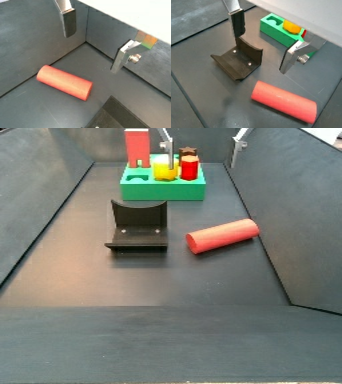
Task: Pick up the oval object. Move up. Place the oval object on the fixture. Regrasp the oval object. Move to above the board. Insert the oval object.
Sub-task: Pick up the oval object.
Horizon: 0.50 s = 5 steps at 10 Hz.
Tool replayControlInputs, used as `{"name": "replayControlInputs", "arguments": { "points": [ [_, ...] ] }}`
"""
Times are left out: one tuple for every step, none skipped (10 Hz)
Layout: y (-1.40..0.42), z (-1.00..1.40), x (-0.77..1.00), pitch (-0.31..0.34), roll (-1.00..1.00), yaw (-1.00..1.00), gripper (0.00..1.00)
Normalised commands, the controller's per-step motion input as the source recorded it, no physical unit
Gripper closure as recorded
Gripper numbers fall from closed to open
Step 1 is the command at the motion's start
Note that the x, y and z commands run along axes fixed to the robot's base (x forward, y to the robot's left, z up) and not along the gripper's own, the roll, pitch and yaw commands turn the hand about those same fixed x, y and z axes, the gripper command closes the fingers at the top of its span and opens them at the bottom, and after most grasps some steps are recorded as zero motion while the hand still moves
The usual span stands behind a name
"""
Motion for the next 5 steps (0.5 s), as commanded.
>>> {"name": "replayControlInputs", "arguments": {
  "points": [
    [-0.35,-0.27,-0.35,-0.283,0.0,-0.25,0.0],
    [-0.2,-0.47,-0.31,-0.33,-0.04,-0.46,0.0],
    [-0.13,-0.53,-0.22,-0.313,-0.09,-0.6,0.0],
    [0.0,-0.51,-0.01,-0.254,-0.12,-0.85,0.0],
    [0.0,-0.44,0.0,-0.227,-0.1,-0.89,0.0]
  ]
}}
